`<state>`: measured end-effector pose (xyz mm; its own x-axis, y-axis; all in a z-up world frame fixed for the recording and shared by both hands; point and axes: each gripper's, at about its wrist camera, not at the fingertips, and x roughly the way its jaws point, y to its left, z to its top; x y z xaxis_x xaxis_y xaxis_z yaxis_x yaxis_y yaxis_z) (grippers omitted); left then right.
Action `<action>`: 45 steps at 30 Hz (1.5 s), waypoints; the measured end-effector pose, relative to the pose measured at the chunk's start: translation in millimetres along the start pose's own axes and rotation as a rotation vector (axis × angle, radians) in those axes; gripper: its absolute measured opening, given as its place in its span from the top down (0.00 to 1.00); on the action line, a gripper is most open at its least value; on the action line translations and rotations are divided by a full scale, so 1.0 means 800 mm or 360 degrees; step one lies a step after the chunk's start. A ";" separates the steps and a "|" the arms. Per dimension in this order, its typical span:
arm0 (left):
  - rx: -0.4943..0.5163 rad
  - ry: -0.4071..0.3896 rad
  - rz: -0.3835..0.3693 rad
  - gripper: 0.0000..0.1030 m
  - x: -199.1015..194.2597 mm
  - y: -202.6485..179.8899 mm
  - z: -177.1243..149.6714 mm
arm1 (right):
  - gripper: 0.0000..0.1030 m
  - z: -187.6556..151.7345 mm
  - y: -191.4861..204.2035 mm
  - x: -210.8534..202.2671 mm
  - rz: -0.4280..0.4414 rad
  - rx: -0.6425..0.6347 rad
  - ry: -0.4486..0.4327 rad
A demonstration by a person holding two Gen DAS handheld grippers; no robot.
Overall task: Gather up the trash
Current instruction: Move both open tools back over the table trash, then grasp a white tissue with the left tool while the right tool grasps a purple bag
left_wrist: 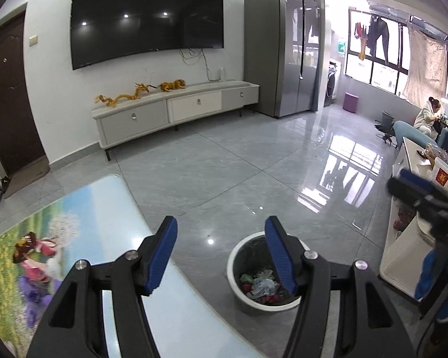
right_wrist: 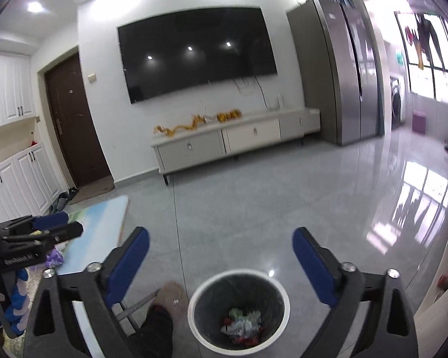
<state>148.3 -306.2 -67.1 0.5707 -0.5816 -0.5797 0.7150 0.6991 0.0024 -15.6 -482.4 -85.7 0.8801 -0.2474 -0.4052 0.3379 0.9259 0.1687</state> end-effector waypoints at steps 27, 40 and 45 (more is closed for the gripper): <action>-0.0426 -0.0281 0.0439 0.27 -0.206 0.204 -0.137 | 0.00 0.060 0.171 -0.109 0.0260 -0.0132 -0.0354; -0.0693 0.0050 0.0941 0.27 -0.231 0.384 -0.280 | 0.00 0.025 0.310 0.029 0.0628 -0.0331 0.0242; -0.0733 0.0168 0.0900 0.28 -0.213 0.424 -0.308 | 0.00 -0.018 0.372 0.114 0.0701 -0.0384 0.0560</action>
<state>193.8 132.3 -168.4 0.7433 -0.0537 -0.6668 0.0676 0.9977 -0.0050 160.4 -224.9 -85.3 0.7432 0.2443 -0.6229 -0.1539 0.9684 0.1961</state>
